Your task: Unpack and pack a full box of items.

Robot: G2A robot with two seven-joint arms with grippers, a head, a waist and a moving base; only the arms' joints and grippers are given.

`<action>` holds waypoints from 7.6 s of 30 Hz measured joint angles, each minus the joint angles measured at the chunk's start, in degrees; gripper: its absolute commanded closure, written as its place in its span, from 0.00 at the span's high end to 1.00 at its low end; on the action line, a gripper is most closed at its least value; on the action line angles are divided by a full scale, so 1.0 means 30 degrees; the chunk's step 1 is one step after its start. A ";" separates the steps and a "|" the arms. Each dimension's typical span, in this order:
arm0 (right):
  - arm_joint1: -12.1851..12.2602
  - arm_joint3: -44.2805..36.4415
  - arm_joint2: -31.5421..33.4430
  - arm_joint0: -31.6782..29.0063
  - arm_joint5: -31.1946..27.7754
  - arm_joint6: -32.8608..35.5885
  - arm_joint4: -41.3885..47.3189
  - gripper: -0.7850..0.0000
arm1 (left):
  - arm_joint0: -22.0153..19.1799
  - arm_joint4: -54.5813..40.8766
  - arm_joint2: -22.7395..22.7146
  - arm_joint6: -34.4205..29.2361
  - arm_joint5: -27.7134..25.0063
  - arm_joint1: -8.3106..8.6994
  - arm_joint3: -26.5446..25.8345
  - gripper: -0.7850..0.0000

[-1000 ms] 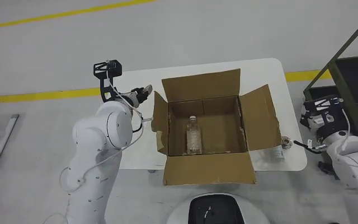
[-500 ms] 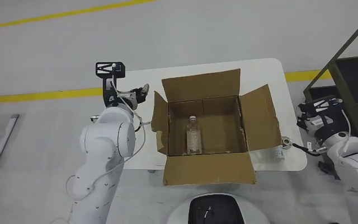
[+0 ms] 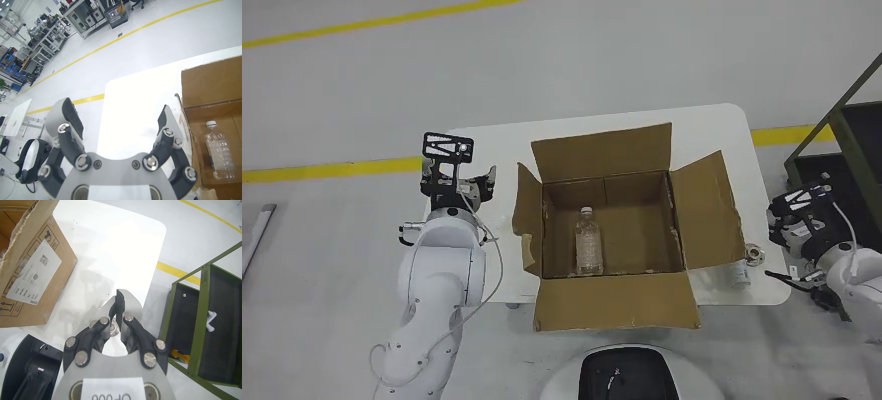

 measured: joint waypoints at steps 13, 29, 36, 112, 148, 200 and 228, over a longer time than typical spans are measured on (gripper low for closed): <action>0.0093 -0.1887 -0.1020 -0.0021 0.2577 0.5962 0.0040 0.11 | 0.0000 -0.0001 -0.0001 0.0001 0.0001 -0.0001 0.0000 1.00; 0.0350 0.0777 -0.3586 0.2275 0.2926 0.9193 -0.0851 0.46 | 0.0000 -0.0001 -0.0001 0.0001 0.0001 -0.0001 0.0000 1.00; 0.0399 0.1773 -0.4229 0.2508 0.3050 0.8767 -0.1169 0.50 | 0.0000 -0.0001 -0.0001 0.0001 0.0001 -0.0001 0.0000 1.00; 0.0710 0.4530 -0.8277 0.3380 0.3719 0.6237 0.1477 0.64 | 0.0000 -0.0001 -0.0001 0.0001 0.0001 -0.0001 0.0000 1.00; 0.1401 -0.0778 0.5815 -0.1009 -0.1070 0.2831 2.4412 0.00 | 0.0000 -0.0001 -0.0001 0.0001 0.0001 -0.0001 0.0000 1.00; 0.0216 0.4694 -1.4742 0.8629 1.4479 -0.2164 1.3611 0.00 | 0.0000 -0.0001 -0.0001 0.0001 0.0001 -0.0001 0.0000 1.00; -0.2427 1.0969 -2.0540 1.3784 1.8811 -0.2517 1.3203 1.00 | 0.0000 -0.0001 -0.0001 0.0001 0.0001 -0.0001 0.0000 1.00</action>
